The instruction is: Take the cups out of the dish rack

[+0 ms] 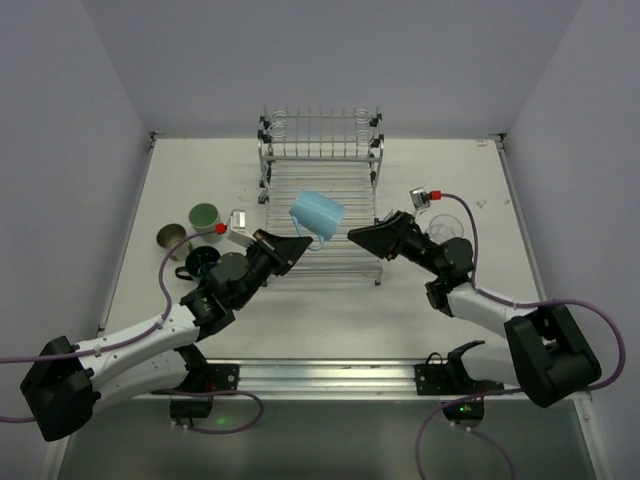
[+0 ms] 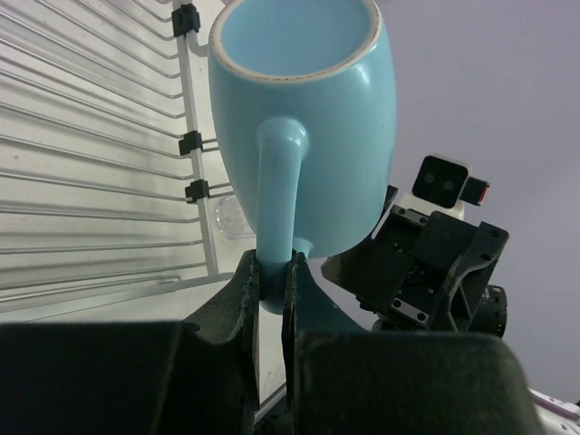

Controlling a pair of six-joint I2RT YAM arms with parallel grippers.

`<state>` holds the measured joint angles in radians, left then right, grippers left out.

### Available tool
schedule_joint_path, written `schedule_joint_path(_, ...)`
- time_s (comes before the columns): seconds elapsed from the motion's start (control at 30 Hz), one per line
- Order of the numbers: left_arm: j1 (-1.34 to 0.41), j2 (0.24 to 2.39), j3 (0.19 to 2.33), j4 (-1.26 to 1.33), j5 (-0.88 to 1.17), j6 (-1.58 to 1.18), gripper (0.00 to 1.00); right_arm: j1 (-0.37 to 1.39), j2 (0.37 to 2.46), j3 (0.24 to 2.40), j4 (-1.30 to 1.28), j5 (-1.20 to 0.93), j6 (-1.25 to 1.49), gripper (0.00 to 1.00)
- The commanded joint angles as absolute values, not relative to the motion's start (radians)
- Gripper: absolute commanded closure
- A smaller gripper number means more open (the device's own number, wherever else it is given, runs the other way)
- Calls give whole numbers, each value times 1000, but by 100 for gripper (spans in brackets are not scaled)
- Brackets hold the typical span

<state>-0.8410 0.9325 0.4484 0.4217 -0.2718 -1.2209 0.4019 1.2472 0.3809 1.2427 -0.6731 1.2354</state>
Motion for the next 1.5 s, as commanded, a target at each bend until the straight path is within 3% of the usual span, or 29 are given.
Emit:
schedule_joint_path(0.0,-844,913,463,630,-261,-1278,100,413,1291,393,1469,-675,1253,32)
schedule_joint_path(0.73,-844,954,448,675,-207,-1333,100,482,1322,567,1298,-701,1111,34)
schedule_joint_path(0.9,-844,948,440,680,-204,-1341,100,491,1373,610,1301,-703,1100,40)
schedule_joint_path(1.1,-844,957,437,687,-183,-1362,100,517,1431,647,1321,-678,1063,60)
schedule_joint_path(1.2,-844,971,428,721,-167,-1387,100,526,1465,664,1333,-667,1055,76)
schedule_joint_path(1.23,-844,973,428,722,-164,-1391,100,526,1476,666,1338,-666,1057,91)
schedule_joint_path(1.27,-844,974,428,726,-163,-1393,100,526,1477,669,1338,-664,1054,99)
schedule_joint_path(1.47,-842,965,454,663,-147,-1379,100,534,1441,687,1215,-647,974,100)
